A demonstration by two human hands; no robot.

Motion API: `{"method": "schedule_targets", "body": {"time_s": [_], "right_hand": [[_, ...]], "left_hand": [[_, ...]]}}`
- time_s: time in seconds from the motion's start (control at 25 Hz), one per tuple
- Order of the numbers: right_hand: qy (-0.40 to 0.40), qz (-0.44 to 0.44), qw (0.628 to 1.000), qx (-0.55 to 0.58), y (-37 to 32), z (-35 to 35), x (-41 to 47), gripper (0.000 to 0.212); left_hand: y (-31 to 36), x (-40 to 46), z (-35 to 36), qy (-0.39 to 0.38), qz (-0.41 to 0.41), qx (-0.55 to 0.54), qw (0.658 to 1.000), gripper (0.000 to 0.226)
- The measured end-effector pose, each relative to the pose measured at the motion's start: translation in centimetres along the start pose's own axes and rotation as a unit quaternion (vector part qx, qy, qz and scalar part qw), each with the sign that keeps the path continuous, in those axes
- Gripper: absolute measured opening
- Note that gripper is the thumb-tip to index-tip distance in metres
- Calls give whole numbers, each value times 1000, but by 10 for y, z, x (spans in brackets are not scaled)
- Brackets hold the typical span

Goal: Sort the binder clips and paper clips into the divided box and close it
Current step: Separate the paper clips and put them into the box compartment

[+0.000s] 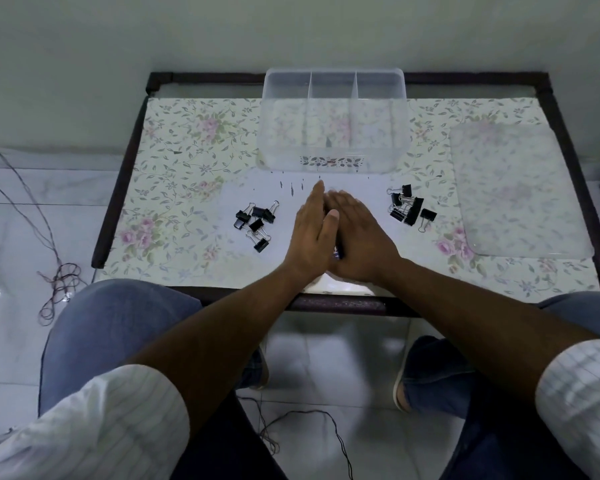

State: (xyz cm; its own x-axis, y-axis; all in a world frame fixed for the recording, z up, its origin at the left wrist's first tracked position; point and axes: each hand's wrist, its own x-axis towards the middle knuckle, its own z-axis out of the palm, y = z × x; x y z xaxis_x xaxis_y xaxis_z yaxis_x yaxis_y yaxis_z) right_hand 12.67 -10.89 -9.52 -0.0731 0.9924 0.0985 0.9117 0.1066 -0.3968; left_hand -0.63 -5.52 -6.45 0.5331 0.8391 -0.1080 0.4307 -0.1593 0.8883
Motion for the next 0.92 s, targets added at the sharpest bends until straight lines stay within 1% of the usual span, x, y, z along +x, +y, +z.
{"method": "schedule_targets", "body": {"time_s": [0.08, 0.16, 0.24, 0.28, 0.32, 0.36, 0.4, 0.48, 0.56, 0.6, 0.64, 0.68, 0.72, 0.76, 0.8, 0.84, 0.88, 0.92], "right_hand": [[53, -35, 997, 47, -1, -1, -2, 89], [82, -32, 995, 52, -2, -5, -4, 94], [49, -2, 999, 21, 3, -8, -1, 108], [18, 9, 1000, 13, 6, -8, 3, 112], [-9, 8, 1000, 6, 9, -9, 8, 113], [-28, -6, 1000, 0, 10, -9, 13, 108], [-35, -28, 999, -1, 11, -8, 16, 98], [-6, -82, 996, 28, 10, -5, 15, 69], [36, -119, 990, 72, 9, -4, 13, 42], [46, -126, 987, 85, 8, -8, 11, 36], [50, -122, 987, 89, 9, -15, 10, 38], [41, -102, 990, 83, 9, -25, 8, 50], [13, -66, 996, 61, 9, -37, 4, 71], [-35, -23, 999, 26, 10, -49, -2, 97], [-85, 15, 996, -15, 12, -60, -9, 121], [-131, 43, 989, -54, 14, -70, -15, 137], [-173, 65, 979, -82, 15, -79, -20, 146], [-214, 84, 968, -101, 14, -85, -21, 147]], "left_hand": [[0, 2, -1, 4, -15, -70, 997, 71], [0, 3, -1, 12, -29, -107, 994, 69], [1, 5, 1, 32, -37, -134, 990, 64], [4, 7, 0, 45, -47, -158, 985, 63], [6, 9, -1, 58, -61, -190, 978, 62], [8, 10, -4, 73, -80, -220, 970, 58], [10, 11, -8, 88, -96, -244, 961, 54], [17, 11, -15, 120, -118, -260, 951, 48], [24, 10, -22, 149, -124, -226, 954, 42], [28, 11, -26, 159, -118, -188, 962, 40], [31, 14, -32, 157, -107, -138, 972, 39], [33, 17, -39, 136, -100, -70, 983, 38], [34, 20, -48, 89, -92, 19, 992, 38], [36, 21, -57, 21, -86, 116, 989, 41], [39, 20, -64, -55, -88, 204, 973, 49], [41, 18, -68, -127, -102, 277, 947, 62], [43, 14, -69, -179, -116, 334, 918, 75], [44, 10, -68, -209, -120, 374, 896, 85]]}}
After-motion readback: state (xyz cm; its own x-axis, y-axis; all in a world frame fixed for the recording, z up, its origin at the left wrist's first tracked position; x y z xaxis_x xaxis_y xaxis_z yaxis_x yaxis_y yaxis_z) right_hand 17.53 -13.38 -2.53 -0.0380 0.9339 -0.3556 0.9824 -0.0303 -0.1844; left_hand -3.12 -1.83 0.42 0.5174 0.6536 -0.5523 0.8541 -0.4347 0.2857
